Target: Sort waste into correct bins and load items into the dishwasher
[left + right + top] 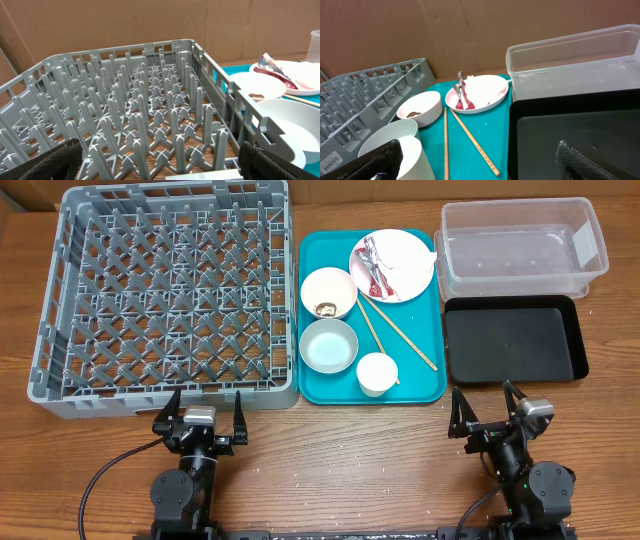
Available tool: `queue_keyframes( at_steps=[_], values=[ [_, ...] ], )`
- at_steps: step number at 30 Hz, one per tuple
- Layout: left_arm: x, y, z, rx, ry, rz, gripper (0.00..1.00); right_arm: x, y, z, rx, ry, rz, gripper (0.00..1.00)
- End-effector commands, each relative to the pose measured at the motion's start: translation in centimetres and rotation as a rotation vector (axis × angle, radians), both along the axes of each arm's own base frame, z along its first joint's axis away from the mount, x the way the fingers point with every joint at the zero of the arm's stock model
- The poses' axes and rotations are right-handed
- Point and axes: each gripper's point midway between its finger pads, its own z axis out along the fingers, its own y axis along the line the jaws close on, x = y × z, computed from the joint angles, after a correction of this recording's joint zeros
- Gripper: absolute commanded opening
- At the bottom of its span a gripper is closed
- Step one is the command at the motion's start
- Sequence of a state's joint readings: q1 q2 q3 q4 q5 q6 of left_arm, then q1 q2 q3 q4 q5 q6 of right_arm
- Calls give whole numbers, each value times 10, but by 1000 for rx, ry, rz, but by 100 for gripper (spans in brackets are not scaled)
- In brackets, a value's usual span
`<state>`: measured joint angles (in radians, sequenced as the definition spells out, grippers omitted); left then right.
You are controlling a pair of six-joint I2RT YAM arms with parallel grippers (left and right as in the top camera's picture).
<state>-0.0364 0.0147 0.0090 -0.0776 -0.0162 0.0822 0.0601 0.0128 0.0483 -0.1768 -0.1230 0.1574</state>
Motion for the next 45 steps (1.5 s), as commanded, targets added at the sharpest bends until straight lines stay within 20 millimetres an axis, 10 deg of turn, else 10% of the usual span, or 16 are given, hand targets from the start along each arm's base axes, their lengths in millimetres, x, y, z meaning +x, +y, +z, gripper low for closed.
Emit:
queue_keyframes(
  at_steps=[1,33,45],
  values=[
    [0,4,1,16,-7,19,100,0,-1,4,2,-13,-6,100],
    [0,4,1,16,-7,18,100,0,-1,5,3,-18,-5,100],
    [0,4,1,16,-7,18,100,-7,6,57,11,-167,36,100]
  ],
)
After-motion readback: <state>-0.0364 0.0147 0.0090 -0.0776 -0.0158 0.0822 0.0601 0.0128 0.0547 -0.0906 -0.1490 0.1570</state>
